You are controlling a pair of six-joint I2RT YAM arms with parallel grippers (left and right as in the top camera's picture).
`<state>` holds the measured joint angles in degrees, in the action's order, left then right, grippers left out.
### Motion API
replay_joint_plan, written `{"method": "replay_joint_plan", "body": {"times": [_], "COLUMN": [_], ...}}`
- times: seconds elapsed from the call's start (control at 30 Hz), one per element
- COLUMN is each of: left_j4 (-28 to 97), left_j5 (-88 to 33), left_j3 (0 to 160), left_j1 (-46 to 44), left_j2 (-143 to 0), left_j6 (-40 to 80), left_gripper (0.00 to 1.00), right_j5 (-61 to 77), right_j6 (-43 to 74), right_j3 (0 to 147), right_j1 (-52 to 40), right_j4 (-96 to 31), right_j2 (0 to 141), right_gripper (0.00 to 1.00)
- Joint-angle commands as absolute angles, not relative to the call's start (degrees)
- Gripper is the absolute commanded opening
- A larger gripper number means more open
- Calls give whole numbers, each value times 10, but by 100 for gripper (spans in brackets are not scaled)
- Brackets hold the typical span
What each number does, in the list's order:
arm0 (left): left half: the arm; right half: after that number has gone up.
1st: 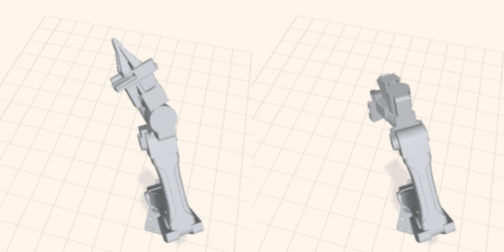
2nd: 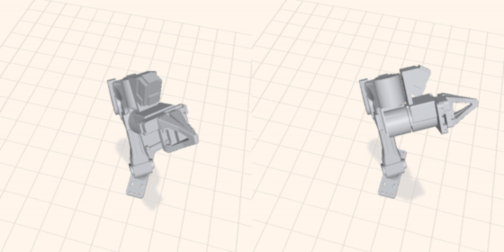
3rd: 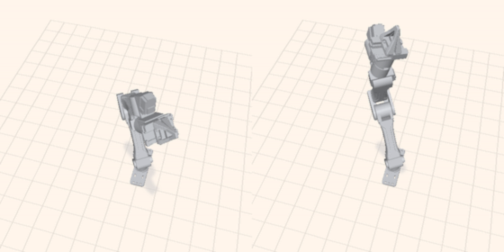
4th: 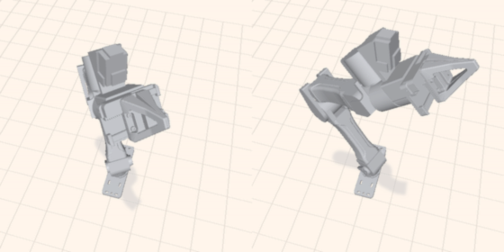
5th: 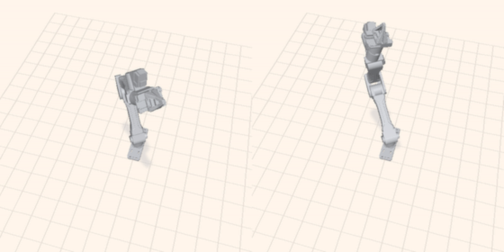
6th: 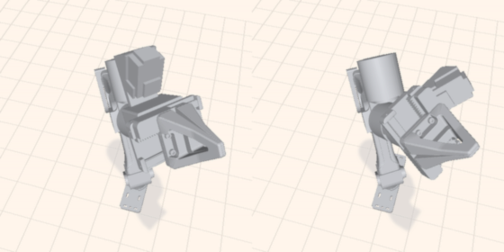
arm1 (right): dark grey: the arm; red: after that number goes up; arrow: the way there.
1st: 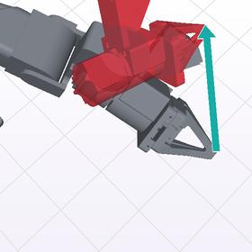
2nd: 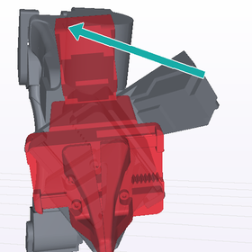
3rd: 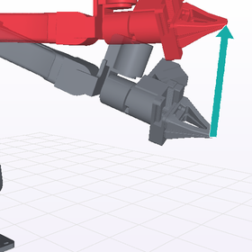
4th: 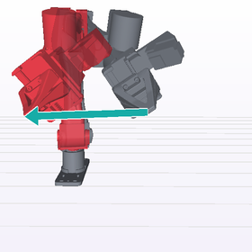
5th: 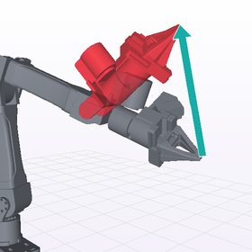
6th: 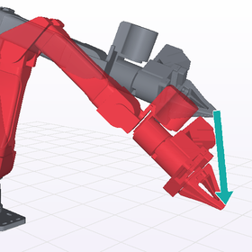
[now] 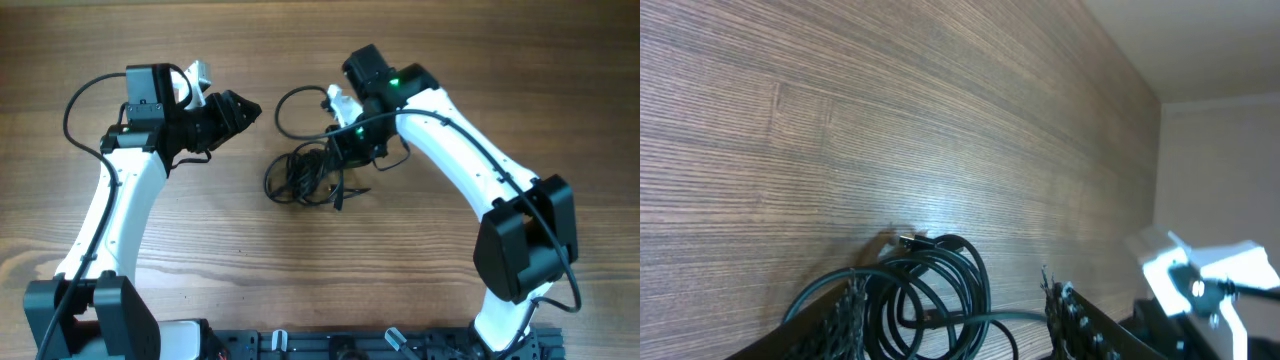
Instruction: Untangle cables
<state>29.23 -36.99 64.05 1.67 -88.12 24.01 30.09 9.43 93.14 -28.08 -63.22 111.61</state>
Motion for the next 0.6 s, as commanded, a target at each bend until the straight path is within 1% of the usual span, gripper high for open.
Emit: {"method": "replay_joint_plan", "body": {"times": [0.0,0.07,0.1,0.17,0.2,0.23,0.27,0.3,0.4,0.47,0.57], "left_j4": [301,313,320,334,340,344,346,348,360,399,456], "left_j5": [-372,-370,-366,-353,-347,-344,-344,-344,-344,-343,-314], "left_j3": [649,649,649,649,649,649,648,648,648,648,648], "left_j1": [17,15,14,10,7,4,-2,-11,-42,-69,-88], "left_j2": [-874,-874,-874,-874,-874,-874,-874,-874,-875,-878,-890], "left_j6": [227,227,227,227,226,226,222,209,155,82,24], "left_gripper": [61,61,61,62,62,62,62,61,55,52,49], "right_j5": [283,284,284,285,285,285,285,285,285,285,283], "right_j6": [126,148,156,167,167,167,167,167,167,166,166], "right_j3": [930,930,930,930,930,930,930,930,930,930,930], "right_j1": [-255,-240,-234,-224,-220,-217,-215,-213,-213,-213,-213], "right_j4": [-632,-631,-631,-631,-631,-630,-629,-627,-622,-616,-615], "right_j2": [1123,1123,1123,1123,1123,1123,1123,1123,1123,1123,1123], "right_gripper": [9,12,17,54,68,80,86,88,88,88,88]}}
